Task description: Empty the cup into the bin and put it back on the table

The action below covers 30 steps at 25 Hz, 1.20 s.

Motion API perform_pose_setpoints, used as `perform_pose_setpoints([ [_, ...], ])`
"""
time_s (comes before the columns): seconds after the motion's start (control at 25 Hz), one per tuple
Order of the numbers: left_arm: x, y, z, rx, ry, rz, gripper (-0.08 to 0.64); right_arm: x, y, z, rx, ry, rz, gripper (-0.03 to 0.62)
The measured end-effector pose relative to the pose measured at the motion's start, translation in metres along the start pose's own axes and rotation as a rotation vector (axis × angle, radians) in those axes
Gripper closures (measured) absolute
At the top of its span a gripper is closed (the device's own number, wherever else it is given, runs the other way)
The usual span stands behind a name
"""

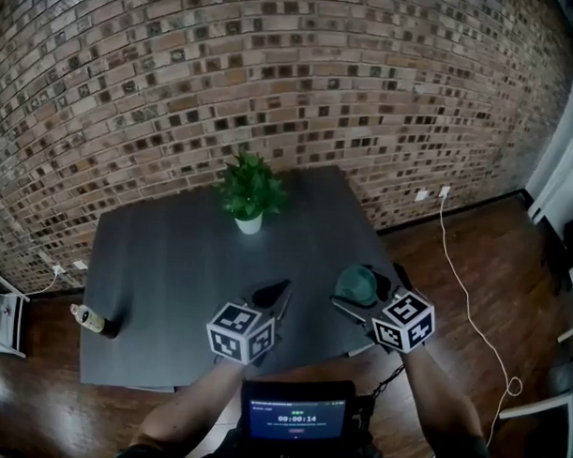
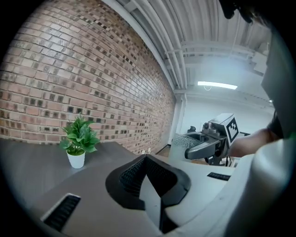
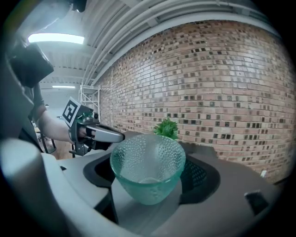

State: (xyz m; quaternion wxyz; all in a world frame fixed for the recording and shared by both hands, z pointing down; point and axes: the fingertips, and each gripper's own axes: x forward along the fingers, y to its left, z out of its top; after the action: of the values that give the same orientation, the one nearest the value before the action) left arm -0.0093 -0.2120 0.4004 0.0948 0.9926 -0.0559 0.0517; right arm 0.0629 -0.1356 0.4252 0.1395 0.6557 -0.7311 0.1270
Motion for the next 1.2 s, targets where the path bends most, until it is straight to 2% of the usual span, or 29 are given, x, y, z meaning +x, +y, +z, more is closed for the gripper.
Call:
perform_pose_setpoints([
  [0.12, 0.008, 0.0, 0.001, -0.006, 0.019, -0.015, 0.575, -0.011, -0.009, 0.003, 0.018, -0.002, -0.052, 0.195],
  [0.32, 0.026, -0.027, 0.007, 0.041, 0.001, -0.164, 0.571, -0.035, -0.022, 0.004, 0.043, 0.005, -0.157, 0.195],
  [0.6, 0.055, -0.062, -0.002, -0.021, 0.025, -0.26, 0.571, -0.092, -0.05, -0.014, 0.123, -0.009, -0.304, 0.195],
  [0.76, 0.074, -0.076, 0.004, -0.028, 0.017, -0.254, 0.571, -0.12, -0.072, -0.019, 0.131, -0.016, -0.332, 0.195],
  [0.96, 0.101, -0.105, 0.007, 0.027, 0.019, -0.242, 0.571, -0.15, -0.1, -0.03, 0.126, -0.011, -0.327, 0.196],
  [1.08, 0.119, -0.116, 0.007, -0.049, 0.011, -0.215, 0.571, -0.17, -0.124, -0.035, 0.121, -0.013, -0.321, 0.196],
  [1.2, 0.141, -0.134, 0.005, -0.063, 0.007, -0.186, 0.571, -0.192, -0.154, -0.034, 0.114, -0.022, -0.318, 0.196],
])
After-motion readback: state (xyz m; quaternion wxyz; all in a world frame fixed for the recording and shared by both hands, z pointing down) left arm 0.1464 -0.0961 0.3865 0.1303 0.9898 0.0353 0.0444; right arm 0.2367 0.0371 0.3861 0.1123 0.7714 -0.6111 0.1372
